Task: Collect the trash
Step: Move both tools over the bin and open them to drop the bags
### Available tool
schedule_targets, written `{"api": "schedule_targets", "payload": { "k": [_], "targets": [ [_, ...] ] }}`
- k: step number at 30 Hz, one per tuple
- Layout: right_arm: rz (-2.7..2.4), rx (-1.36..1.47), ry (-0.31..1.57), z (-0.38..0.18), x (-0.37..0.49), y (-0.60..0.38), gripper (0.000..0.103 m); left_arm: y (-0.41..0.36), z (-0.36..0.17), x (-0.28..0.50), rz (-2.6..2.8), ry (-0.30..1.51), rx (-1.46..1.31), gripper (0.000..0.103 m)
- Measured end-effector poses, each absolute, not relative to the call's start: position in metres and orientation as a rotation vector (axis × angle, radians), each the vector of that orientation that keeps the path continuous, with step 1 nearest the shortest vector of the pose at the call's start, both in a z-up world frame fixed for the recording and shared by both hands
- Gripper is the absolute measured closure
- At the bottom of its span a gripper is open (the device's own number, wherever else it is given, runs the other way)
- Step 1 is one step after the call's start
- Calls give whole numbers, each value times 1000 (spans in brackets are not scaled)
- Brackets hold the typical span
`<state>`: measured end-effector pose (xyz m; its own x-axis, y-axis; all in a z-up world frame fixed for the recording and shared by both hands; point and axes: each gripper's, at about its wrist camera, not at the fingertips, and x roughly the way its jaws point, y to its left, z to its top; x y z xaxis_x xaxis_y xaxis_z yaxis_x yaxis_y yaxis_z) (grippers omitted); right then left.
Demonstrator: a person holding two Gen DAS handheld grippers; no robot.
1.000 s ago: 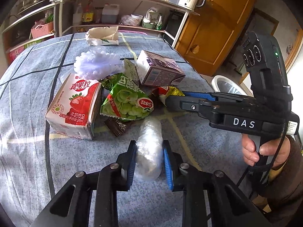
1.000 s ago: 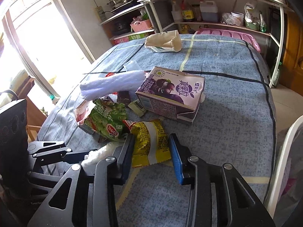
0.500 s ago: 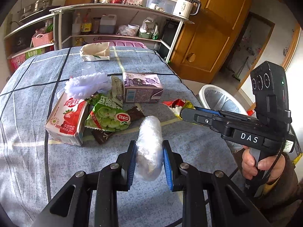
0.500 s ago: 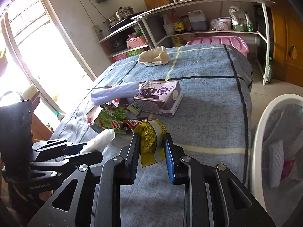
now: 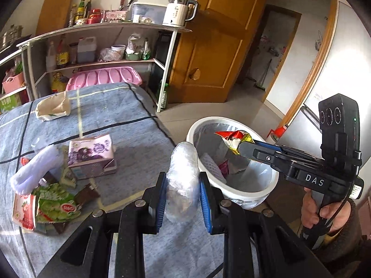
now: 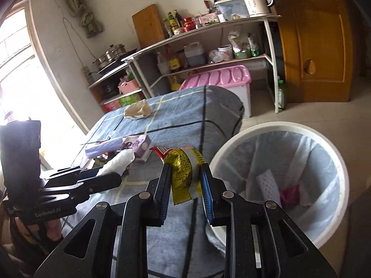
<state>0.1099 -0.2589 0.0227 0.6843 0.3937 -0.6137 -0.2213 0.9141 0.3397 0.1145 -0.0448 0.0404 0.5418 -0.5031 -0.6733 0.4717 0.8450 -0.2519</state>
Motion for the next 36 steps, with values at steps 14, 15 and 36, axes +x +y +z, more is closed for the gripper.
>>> {"api": "schedule_targets", "payload": {
  "k": [14,15,36],
  "targets": [
    [138,198,824,1,118,-333,77,-145,30,147,-708,860,30,76],
    [129,187,838,-2,121,-335,77,-149,27,148,-711,871,31,76],
    [67,201,866,-12,123,-344,56,-149,13,158,-674,912,18,50]
  ]
}}
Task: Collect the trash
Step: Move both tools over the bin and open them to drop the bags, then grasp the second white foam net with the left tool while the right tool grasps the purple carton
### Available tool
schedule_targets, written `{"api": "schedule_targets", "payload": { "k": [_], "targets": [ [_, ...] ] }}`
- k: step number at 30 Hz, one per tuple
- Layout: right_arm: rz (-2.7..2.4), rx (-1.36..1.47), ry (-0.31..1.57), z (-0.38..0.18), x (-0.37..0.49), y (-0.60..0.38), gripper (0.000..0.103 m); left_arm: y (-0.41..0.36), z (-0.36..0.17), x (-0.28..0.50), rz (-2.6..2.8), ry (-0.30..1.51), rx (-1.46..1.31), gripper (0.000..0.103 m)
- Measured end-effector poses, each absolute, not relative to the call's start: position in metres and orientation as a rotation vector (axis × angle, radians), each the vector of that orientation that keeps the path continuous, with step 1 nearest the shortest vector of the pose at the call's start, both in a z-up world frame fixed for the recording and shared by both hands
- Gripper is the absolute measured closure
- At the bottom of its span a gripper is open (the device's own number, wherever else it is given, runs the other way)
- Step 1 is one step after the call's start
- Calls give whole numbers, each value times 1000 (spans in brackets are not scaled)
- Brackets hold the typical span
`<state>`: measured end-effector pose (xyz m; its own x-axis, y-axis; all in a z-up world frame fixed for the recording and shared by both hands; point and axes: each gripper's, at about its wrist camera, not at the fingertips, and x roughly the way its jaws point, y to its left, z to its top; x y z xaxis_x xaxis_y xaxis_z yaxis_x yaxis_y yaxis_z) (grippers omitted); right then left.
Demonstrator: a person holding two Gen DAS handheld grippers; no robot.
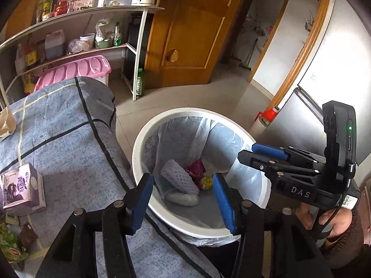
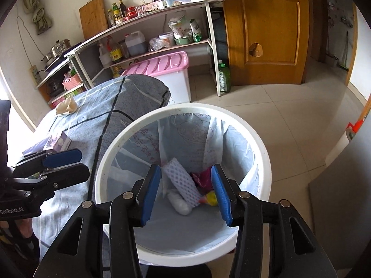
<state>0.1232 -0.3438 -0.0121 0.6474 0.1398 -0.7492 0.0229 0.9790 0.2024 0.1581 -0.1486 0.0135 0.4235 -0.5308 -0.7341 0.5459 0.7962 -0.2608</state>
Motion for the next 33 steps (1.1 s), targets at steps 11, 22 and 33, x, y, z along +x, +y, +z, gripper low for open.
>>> {"api": "schedule_targets", "payload": {
  "k": [11,22,33],
  "targets": [
    [204,195,787,16,120,-288,56,-72,37,132,-515,806,-16,50],
    [353,154,789,18,134,-209,56,13,43,114,-315,757,-53,49],
    [533,99,816,3,166,-139,47,88,34,119,-167,766,-97,44]
  ]
}}
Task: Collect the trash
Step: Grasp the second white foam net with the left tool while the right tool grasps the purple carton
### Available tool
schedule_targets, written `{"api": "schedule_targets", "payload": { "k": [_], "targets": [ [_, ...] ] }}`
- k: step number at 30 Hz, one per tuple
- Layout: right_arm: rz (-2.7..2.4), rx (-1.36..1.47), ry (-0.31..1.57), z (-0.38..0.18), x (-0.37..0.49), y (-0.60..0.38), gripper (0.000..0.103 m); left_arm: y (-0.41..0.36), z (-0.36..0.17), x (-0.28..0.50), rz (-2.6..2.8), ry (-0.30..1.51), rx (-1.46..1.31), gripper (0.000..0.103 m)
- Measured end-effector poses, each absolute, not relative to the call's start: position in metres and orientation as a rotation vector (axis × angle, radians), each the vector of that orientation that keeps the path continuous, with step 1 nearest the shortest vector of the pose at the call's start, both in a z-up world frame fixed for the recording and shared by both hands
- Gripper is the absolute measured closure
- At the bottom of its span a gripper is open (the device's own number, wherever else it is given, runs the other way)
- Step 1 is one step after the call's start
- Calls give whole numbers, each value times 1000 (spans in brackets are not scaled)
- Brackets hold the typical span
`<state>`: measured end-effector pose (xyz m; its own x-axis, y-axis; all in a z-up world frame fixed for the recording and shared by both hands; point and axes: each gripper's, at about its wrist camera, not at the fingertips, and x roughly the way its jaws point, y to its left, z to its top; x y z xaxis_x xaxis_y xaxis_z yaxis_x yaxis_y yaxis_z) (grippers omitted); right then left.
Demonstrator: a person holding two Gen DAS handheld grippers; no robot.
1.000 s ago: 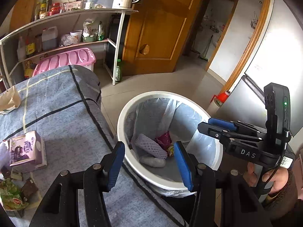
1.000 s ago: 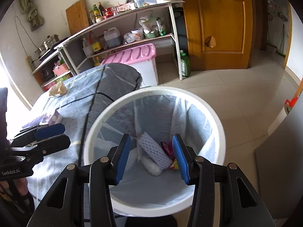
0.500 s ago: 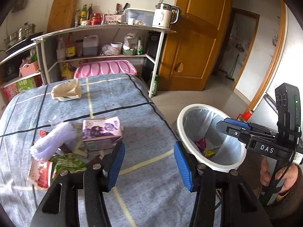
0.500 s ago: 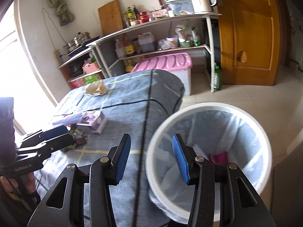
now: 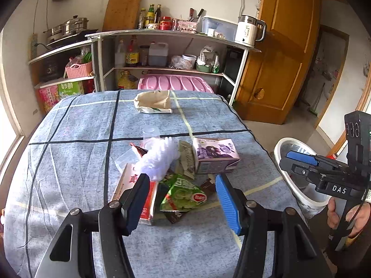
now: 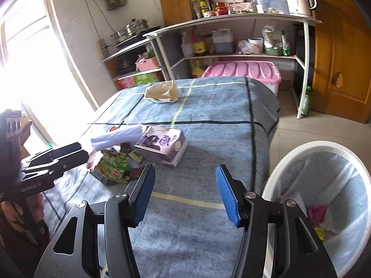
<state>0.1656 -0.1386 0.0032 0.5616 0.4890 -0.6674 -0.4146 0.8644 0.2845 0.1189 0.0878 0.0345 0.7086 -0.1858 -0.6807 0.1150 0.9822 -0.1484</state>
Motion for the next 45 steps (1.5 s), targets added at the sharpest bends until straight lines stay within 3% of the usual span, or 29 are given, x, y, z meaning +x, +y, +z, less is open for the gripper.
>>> {"api": "schedule_targets", "payload": {
  "k": [5,21,37,45],
  "targets": [
    [575,32,815,-2,187,-111,39,107,30,131,-163,776,-116,44],
    [782,-21,903,-31,260,-60,37,120,2,187,-226,889,-121,44],
    [839,-219,949,-52,219,-46,35,117,-3,195,-215,900,-92,44],
    [816,-126,952,-53,220,-56,35,117,-3,198,-211,902,-93,44]
  ]
}}
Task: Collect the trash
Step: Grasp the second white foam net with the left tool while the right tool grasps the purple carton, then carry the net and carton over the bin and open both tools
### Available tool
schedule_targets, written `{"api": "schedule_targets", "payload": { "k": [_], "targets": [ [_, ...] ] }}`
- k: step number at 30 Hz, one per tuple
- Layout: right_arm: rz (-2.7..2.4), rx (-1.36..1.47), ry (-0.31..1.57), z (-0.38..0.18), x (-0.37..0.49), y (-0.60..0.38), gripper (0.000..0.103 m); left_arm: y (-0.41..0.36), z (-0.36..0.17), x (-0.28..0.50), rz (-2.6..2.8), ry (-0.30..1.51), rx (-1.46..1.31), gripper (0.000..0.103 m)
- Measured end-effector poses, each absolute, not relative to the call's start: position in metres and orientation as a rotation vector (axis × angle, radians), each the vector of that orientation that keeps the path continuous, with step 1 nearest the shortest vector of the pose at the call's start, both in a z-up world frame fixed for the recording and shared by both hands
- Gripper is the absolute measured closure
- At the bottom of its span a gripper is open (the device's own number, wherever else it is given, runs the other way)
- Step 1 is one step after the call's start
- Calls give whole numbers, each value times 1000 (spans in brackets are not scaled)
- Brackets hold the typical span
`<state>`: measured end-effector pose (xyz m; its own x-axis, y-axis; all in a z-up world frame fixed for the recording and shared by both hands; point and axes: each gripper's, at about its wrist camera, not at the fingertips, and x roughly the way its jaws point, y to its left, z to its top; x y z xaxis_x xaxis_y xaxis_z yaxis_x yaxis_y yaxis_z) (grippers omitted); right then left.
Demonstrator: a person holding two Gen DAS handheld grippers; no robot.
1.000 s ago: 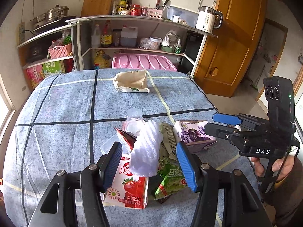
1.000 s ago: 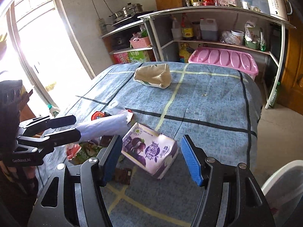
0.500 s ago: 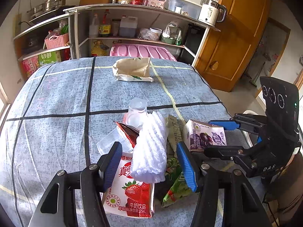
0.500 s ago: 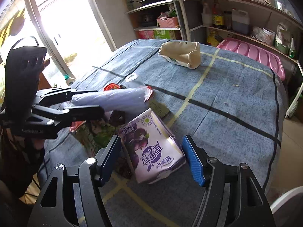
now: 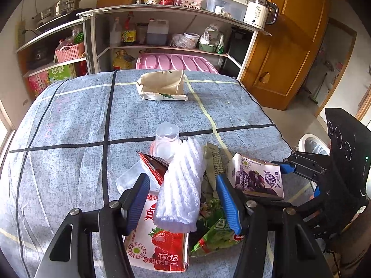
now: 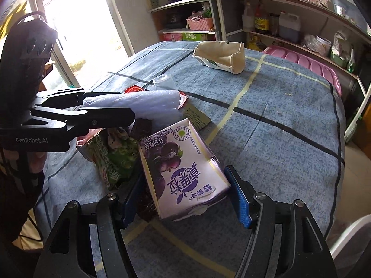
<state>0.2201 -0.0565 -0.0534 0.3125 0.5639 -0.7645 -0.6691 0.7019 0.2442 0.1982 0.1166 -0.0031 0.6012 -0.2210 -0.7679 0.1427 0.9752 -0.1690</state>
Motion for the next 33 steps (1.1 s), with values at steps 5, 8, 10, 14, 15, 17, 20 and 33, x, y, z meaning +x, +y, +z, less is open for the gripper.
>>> {"api": "schedule_targets", "payload": {
  "k": [5,8,10,14,15,17,20,33],
  "targets": [
    [786,-76,950,-52,223,-67,42,114,-7,201,-217,918,-100,68],
    [774,-51,937,-49,222,-72,42,112,-7,200,-220,918,-99,72],
    [766,-42,927,-47,220,-76,42,110,-5,199,-217,915,-101,73],
    [752,-11,904,-39,215,-85,42,109,-1,195,-215,904,-106,73],
    [748,-5,900,-38,214,-87,42,109,1,193,-212,899,-109,73],
    [747,6,893,-35,211,-90,42,109,6,189,-211,883,-107,73],
    [733,25,887,-33,207,-95,42,109,15,183,-200,853,-109,73],
    [671,95,828,-11,190,-122,42,95,43,160,-225,792,-105,73]
  ]
}}
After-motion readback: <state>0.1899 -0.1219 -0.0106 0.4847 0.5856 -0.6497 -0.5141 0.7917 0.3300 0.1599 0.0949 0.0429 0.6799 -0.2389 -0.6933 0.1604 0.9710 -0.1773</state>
